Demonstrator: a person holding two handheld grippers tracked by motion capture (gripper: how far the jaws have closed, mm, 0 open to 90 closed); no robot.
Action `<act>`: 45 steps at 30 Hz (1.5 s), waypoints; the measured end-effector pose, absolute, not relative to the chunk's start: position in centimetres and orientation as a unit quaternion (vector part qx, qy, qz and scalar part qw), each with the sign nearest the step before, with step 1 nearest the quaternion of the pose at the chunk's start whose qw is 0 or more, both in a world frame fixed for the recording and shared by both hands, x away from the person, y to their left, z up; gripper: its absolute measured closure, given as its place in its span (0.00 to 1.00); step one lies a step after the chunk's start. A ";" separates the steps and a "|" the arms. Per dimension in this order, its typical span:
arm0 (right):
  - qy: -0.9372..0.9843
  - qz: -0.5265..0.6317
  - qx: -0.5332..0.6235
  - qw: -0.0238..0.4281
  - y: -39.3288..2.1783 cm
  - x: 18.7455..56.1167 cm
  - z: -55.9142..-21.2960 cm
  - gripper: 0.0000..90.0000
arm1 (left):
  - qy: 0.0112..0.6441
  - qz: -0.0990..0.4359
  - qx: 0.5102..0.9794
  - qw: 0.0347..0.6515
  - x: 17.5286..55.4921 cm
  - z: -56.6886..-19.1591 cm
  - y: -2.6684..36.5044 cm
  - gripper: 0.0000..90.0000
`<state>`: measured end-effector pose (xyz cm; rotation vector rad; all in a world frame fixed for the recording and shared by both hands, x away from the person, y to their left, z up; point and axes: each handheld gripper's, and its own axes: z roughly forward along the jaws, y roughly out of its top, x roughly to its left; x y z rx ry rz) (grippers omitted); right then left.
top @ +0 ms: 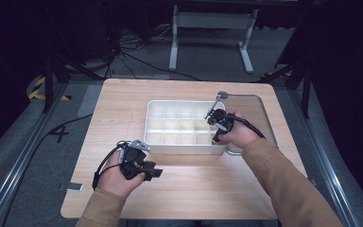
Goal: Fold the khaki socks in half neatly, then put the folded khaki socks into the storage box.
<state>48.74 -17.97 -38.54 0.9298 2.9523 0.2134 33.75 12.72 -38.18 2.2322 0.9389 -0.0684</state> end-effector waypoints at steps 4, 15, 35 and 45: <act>0.957 0.054 0.283 0.022 -17.7 48.3 -39.2 0.93 | 0.364 -0.028 0.862 0.351 33.7 -38.2 12.7 0.65; 0.947 0.086 0.310 0.007 -18.5 48.5 -39.2 0.86 | 0.363 -0.028 0.861 0.354 33.7 -38.1 12.8 0.65; 0.932 0.198 0.290 0.089 -19.9 46.3 -34.1 0.69 | 0.368 -0.028 0.860 0.354 33.5 -38.2 13.1 0.64; 0.926 0.246 0.276 0.079 -21.2 43.7 -32.7 0.67 | 0.375 -0.023 0.857 0.353 32.9 -38.2 13.8 0.64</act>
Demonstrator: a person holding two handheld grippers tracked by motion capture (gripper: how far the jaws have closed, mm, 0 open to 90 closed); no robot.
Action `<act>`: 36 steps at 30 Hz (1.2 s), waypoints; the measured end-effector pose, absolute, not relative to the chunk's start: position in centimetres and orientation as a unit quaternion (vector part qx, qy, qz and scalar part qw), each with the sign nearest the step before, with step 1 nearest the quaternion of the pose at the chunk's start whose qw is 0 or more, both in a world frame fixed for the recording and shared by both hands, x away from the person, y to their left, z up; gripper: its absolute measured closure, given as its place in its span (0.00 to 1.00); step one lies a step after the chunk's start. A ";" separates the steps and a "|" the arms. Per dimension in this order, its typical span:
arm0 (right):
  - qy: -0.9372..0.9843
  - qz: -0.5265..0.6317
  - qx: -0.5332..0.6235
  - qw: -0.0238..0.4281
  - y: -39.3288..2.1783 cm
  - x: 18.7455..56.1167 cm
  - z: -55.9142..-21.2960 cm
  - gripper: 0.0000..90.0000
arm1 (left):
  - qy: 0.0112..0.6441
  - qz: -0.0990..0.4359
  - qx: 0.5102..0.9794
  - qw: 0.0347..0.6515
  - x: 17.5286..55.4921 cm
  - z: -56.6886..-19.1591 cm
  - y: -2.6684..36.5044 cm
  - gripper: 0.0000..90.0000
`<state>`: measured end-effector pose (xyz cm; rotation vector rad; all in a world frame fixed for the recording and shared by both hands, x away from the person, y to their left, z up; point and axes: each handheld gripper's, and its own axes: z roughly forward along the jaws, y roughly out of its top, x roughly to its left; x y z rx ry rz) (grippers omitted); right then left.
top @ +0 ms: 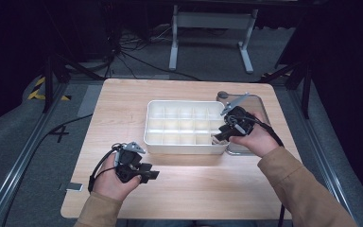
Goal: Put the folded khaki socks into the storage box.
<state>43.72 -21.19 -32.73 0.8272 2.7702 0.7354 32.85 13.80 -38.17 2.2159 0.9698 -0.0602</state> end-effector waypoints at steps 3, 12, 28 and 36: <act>0.924 0.254 0.274 0.076 -21.5 43.0 -32.6 0.66 | 0.380 -0.023 0.855 0.352 32.6 -38.2 14.1 0.64; 0.922 0.281 0.256 0.071 -22.4 41.0 -32.0 0.65 | 0.385 -0.018 0.853 0.351 32.1 -38.3 14.8 0.64; 0.918 0.321 0.230 0.046 -24.8 37.2 -33.3 0.60 | 0.389 -0.018 0.851 0.353 31.6 -38.1 15.1 0.64; 0.916 0.331 0.222 0.039 -25.5 35.5 -35.0 0.57 | 0.384 -0.019 0.854 0.351 31.6 -38.2 15.0 0.63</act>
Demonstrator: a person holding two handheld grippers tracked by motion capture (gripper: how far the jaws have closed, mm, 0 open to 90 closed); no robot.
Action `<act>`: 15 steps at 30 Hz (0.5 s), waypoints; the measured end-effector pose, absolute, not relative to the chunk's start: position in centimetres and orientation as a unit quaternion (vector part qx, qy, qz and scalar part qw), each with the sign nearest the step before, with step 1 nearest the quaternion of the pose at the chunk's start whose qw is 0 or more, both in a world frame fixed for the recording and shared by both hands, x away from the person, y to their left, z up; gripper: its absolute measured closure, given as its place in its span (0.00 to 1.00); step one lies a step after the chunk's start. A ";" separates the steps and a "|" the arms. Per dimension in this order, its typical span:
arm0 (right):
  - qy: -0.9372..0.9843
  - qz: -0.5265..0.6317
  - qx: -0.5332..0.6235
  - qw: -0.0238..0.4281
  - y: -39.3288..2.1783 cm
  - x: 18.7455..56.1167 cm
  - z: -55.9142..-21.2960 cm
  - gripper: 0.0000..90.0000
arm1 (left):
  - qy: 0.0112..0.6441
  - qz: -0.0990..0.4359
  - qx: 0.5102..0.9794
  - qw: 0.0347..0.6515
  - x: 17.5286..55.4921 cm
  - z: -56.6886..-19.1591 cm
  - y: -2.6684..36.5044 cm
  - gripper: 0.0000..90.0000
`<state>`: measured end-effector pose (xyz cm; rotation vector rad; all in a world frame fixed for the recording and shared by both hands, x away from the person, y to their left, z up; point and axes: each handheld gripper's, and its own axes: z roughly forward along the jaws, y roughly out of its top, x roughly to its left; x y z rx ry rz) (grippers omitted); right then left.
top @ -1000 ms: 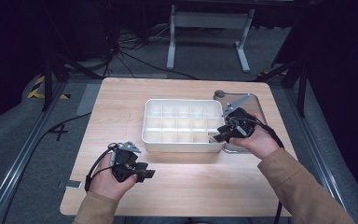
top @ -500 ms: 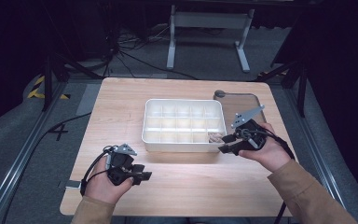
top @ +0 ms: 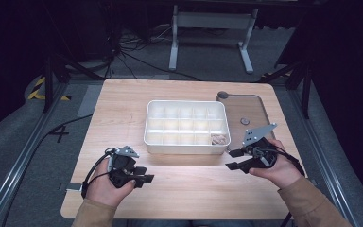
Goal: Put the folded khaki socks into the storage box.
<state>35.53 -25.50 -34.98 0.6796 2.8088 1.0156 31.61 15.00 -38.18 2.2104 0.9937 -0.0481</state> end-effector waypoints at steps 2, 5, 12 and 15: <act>0.917 0.331 0.221 0.038 -25.5 35.4 -35.2 0.56 | 0.383 -0.020 0.854 0.351 31.6 -38.2 15.0 0.63; 0.916 0.333 0.222 0.038 -25.5 34.8 -36.3 0.56 | 0.381 -0.020 0.855 0.352 31.6 -38.2 15.0 0.63; 0.916 0.330 0.225 0.036 -25.4 34.2 -38.1 0.56 | 0.382 -0.023 0.856 0.348 31.6 -38.3 14.9 0.63; 0.917 0.324 0.228 0.043 -25.3 33.9 -38.9 0.56 | 0.383 -0.024 0.856 0.346 31.6 -38.4 14.9 0.63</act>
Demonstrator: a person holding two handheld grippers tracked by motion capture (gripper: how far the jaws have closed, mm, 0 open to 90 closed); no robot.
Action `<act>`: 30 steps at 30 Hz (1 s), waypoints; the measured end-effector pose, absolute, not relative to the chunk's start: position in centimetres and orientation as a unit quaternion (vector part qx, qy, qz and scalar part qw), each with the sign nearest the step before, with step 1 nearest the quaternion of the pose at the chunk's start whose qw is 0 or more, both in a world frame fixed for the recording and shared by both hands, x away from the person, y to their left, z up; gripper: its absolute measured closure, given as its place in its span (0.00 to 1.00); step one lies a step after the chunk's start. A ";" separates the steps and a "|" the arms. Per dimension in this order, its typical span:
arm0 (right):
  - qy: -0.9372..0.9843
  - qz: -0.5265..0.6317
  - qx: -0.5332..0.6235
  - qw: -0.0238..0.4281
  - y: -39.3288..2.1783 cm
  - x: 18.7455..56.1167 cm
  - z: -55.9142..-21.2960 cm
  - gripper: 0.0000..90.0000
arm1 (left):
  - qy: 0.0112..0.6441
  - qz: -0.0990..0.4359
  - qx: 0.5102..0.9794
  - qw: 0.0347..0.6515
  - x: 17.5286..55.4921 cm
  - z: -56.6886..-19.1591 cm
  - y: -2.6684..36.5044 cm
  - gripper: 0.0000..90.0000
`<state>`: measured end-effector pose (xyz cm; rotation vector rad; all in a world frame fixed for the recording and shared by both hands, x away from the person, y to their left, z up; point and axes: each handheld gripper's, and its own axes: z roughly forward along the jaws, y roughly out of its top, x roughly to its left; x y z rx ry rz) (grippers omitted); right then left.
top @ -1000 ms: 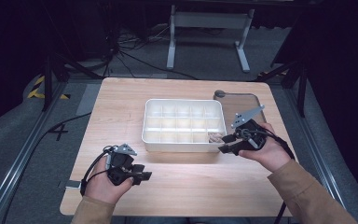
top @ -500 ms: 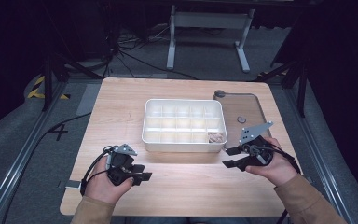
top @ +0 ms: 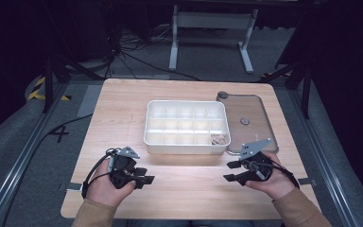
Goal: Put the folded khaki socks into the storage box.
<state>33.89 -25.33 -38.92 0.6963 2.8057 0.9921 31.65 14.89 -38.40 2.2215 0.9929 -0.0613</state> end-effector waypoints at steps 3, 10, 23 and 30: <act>0.916 0.325 0.229 0.041 -25.3 33.8 -39.5 0.56 | 0.381 -0.026 0.858 0.345 31.7 -38.4 14.9 0.63; 0.915 0.323 0.237 0.032 -25.4 33.5 -41.3 0.56 | 0.382 -0.027 0.858 0.342 31.7 -38.7 14.8 0.62; 0.914 0.320 0.246 0.028 -25.7 33.0 -43.8 0.55 | 0.379 -0.036 0.863 0.333 32.1 -39.5 14.5 0.59; 0.919 0.310 0.241 0.027 -25.3 32.6 -44.4 0.54 | 0.373 -0.046 0.869 0.323 32.4 -39.9 14.3 0.58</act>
